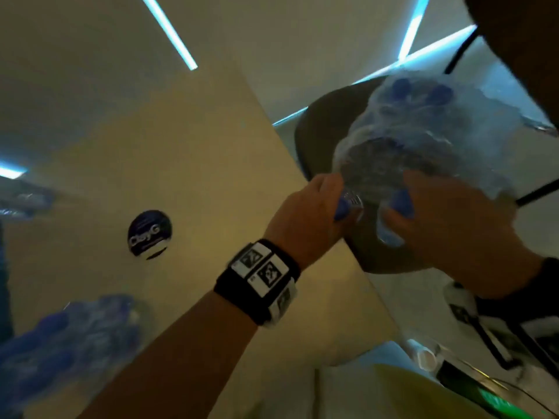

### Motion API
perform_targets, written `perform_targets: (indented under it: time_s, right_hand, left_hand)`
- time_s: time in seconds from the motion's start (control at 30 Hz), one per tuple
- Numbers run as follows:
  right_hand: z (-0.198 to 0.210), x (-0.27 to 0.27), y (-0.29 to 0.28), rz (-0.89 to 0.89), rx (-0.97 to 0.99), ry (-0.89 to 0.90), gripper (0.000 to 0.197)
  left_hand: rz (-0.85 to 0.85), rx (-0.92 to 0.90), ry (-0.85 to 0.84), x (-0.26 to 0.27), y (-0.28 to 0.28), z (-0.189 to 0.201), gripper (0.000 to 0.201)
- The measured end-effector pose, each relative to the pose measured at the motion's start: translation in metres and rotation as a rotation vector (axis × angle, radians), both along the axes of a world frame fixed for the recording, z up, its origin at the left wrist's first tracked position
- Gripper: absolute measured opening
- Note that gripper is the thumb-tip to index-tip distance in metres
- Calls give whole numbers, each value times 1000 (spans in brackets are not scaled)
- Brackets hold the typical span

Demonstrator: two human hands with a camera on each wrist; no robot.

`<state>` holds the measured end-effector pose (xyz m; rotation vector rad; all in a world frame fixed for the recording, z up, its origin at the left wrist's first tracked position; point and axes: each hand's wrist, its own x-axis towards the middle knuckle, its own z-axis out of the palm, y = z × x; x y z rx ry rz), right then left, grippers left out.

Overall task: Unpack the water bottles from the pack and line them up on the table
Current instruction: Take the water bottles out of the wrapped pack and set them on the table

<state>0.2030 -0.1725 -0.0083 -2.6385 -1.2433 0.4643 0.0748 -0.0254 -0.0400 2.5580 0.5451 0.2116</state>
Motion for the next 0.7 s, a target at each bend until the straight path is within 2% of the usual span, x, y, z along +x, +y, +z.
perform_targets:
  time_s: [0.1, 0.17, 0.27, 0.37, 0.53, 0.6, 0.7]
  right_hand:
    - [7, -66, 24, 178, -40, 104, 25]
    - [1, -109, 46, 263, -99, 130, 23]
    - [-9, -171, 84, 351, -12, 210, 24]
    - [-23, -229, 129, 483, 41, 212, 29]
    - [-31, -310, 209, 610, 49, 201, 24]
    - [-31, -333, 234, 631, 69, 202, 25]
    - [-32, -359, 263, 642, 64, 230, 31]
  left_hand:
    - [153, -9, -77, -89, 4, -2, 35]
    - [276, -6, -72, -152, 10, -9, 34]
    - [462, -10, -37, -235, 16, -19, 31]
    - [574, 3, -7, -300, 24, -26, 30]
    - [610, 83, 153, -358, 50, -30, 29]
    - [550, 205, 268, -370, 60, -28, 32]
    - [541, 381, 343, -384, 66, -16, 20]
